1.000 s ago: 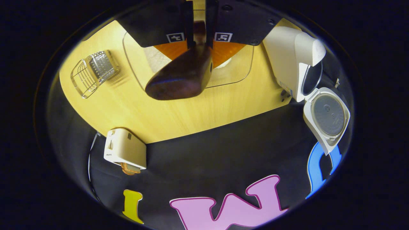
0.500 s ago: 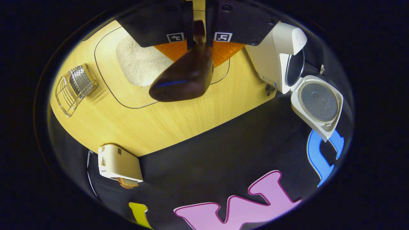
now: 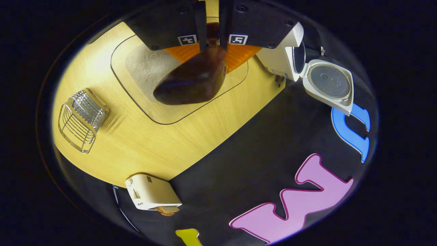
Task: Close the left gripper, press the button to open the rice cooker; take a wooden spoon from the chopstick holder with the right hand, scoop a spoonful of rice and pour it into the rice cooker, then put the wooden spoon back into the chopstick holder.
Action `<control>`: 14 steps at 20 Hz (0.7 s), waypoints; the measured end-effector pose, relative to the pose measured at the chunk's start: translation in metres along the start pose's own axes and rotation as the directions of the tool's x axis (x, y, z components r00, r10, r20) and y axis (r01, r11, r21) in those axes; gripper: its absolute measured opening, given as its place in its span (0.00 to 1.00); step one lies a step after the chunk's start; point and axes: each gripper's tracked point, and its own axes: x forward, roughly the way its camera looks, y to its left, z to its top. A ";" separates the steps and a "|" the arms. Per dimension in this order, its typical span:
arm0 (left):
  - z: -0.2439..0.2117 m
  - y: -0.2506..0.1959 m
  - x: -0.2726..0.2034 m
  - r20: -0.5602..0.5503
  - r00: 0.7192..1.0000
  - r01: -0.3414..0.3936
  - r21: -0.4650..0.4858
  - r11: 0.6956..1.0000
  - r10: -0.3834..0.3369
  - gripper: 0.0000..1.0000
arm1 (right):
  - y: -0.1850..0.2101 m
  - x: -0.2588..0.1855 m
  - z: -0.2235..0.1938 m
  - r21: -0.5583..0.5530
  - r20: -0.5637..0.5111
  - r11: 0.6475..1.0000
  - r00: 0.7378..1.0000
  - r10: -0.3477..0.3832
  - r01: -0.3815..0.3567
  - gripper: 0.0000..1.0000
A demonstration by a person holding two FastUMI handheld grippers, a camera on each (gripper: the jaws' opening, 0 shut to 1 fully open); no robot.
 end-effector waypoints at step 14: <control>-0.002 0.010 -0.009 0.012 1.000 -0.001 -0.025 1.000 0.002 0.98 | 0.050 -0.060 0.074 0.154 0.108 0.983 0.990 0.085 -0.101 0.19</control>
